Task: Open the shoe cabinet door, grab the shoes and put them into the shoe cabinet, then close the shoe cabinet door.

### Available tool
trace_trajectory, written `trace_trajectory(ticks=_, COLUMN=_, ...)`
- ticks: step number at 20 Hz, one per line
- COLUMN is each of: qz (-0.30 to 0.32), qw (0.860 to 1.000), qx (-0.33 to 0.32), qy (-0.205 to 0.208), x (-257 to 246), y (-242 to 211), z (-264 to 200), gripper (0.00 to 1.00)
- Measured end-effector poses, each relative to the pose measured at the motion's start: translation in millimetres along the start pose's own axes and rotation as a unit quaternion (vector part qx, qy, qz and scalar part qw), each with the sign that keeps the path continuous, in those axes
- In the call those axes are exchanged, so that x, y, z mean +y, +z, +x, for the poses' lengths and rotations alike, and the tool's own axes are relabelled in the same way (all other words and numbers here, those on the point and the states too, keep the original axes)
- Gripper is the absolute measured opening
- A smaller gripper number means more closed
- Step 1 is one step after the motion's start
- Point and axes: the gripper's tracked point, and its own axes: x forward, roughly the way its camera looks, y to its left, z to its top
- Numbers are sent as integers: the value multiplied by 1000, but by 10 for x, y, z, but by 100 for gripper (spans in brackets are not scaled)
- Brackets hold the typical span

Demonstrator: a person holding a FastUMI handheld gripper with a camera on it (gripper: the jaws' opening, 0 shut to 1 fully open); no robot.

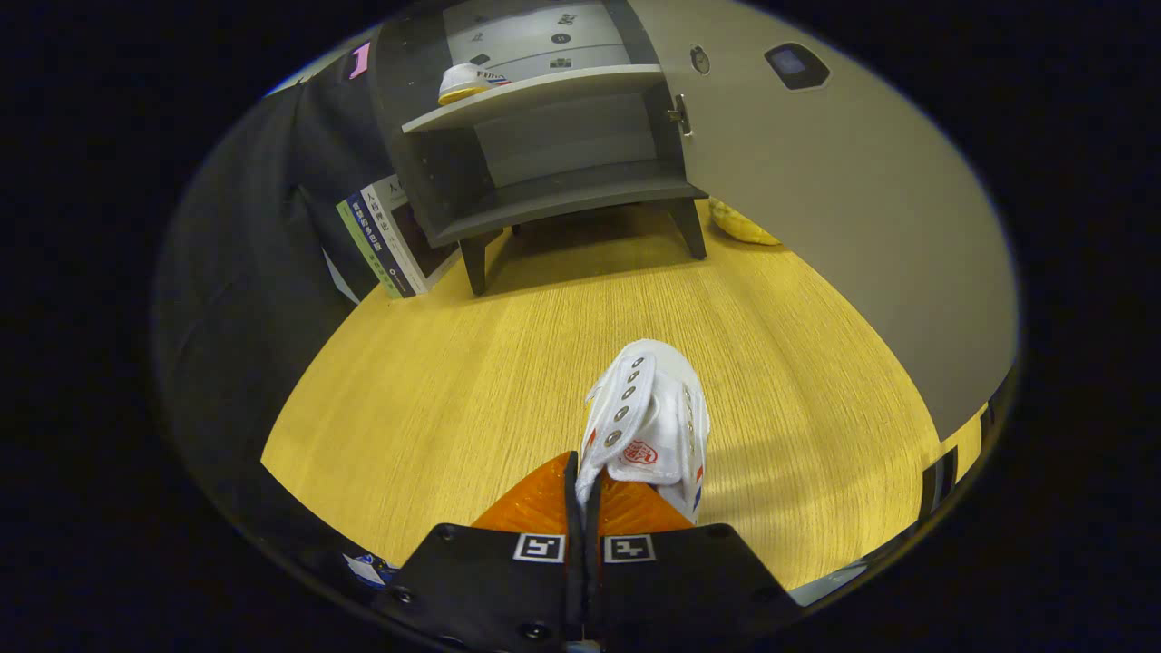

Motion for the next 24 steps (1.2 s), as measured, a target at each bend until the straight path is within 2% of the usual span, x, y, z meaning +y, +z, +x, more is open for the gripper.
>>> trace_trajectory(ticks=8, qz=-7, qw=995, qx=-89, qy=46, x=361, y=832, z=-342, gripper=2)
trace_trajectory(ticks=18, qz=-47, qw=968, qx=-225, qy=100, x=1055, y=2474, z=-780, gripper=1)
trace_trajectory(ticks=24, qz=-74, qw=955, qx=-277, qy=81, x=1057, y=3585, z=-654, gripper=1)
